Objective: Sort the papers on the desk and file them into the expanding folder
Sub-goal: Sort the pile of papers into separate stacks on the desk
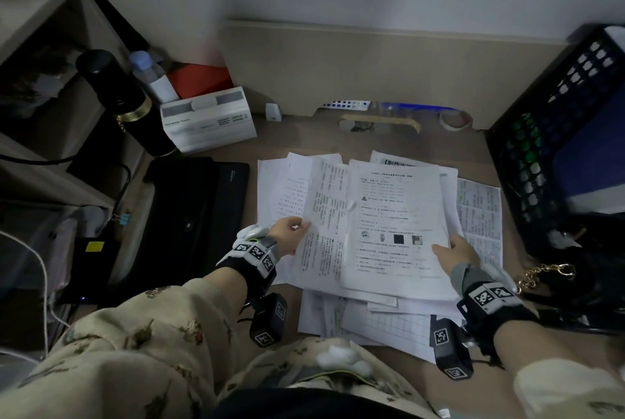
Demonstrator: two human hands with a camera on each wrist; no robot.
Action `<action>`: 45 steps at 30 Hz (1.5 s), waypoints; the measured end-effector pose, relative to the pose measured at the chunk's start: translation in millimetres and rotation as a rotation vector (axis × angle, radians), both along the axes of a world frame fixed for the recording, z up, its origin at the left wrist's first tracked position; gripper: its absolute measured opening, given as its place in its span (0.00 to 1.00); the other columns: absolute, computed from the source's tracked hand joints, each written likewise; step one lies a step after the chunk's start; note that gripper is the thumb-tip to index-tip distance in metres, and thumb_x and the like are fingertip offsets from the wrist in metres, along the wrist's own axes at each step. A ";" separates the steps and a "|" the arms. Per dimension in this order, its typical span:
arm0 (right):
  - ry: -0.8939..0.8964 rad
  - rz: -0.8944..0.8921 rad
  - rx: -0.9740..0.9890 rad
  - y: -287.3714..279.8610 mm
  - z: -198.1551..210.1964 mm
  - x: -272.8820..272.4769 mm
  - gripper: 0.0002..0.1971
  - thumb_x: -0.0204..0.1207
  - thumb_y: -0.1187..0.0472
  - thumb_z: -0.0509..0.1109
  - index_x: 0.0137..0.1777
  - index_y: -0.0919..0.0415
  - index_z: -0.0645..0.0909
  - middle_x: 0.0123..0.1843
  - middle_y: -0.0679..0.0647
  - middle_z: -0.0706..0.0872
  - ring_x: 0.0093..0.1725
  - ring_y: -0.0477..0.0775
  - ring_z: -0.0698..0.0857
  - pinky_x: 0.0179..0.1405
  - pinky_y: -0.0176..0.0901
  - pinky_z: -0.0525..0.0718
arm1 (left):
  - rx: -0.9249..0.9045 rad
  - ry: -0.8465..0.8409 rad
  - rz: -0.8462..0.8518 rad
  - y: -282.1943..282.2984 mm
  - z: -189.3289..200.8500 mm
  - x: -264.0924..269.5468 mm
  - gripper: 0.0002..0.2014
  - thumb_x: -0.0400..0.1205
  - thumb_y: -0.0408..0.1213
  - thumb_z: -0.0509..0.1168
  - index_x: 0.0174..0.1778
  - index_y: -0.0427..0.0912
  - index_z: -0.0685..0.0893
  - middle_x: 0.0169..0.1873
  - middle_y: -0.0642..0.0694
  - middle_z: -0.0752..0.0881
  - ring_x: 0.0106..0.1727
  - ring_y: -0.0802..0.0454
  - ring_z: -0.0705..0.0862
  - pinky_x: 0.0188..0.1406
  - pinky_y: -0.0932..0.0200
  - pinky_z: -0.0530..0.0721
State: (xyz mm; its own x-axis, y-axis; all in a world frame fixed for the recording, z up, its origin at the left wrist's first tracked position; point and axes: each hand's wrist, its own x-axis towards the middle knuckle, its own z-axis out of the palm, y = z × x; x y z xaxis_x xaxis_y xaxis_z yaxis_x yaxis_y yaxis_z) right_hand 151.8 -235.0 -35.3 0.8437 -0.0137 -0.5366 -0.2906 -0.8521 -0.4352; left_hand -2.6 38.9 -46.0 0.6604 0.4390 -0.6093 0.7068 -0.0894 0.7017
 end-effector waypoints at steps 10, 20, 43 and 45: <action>0.184 -0.165 0.320 9.1 -6.7 -0.5 0.09 0.80 0.67 0.64 0.59 0.64 0.76 0.50 0.60 0.80 0.44 0.57 0.79 0.38 0.42 0.78 | 0.004 0.132 -0.010 -11.8 4.6 3.3 0.22 0.87 0.51 0.55 0.66 0.36 0.77 0.60 0.37 0.84 0.60 0.40 0.84 0.54 0.44 0.87; 0.271 -0.089 0.370 10.5 -16.9 6.3 0.05 0.82 0.66 0.61 0.53 0.62 0.78 0.38 0.57 0.76 0.30 0.51 0.68 0.27 0.37 0.65 | -0.016 0.125 0.013 -10.8 7.5 0.1 0.25 0.85 0.56 0.57 0.66 0.38 0.76 0.60 0.38 0.85 0.57 0.41 0.86 0.52 0.40 0.89; 0.017 0.072 0.062 14.5 -14.9 1.4 0.25 0.77 0.60 0.68 0.74 0.60 0.72 0.74 0.61 0.73 0.71 0.66 0.73 0.71 0.54 0.72 | -0.021 -0.117 0.047 -8.3 15.4 -3.4 0.15 0.86 0.43 0.61 0.69 0.54 0.73 0.53 0.50 0.86 0.43 0.55 0.86 0.39 0.62 0.85; -0.015 -0.011 -0.043 -1.2 -16.3 8.9 0.29 0.73 0.60 0.69 0.75 0.59 0.69 0.75 0.63 0.71 0.72 0.69 0.71 0.71 0.58 0.73 | 0.029 -0.150 0.064 0.1 17.6 -6.9 0.16 0.86 0.43 0.62 0.70 0.52 0.74 0.54 0.49 0.86 0.40 0.58 0.85 0.34 0.66 0.82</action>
State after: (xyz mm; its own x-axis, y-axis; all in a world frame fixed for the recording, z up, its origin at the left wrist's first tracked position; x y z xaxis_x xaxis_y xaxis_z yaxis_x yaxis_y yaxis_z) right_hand 160.7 -236.2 -51.6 0.8513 -0.0458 -0.5226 -0.2940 -0.8667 -0.4029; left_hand -9.6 39.0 -28.4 0.7132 0.4985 -0.4928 0.5994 -0.0691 0.7975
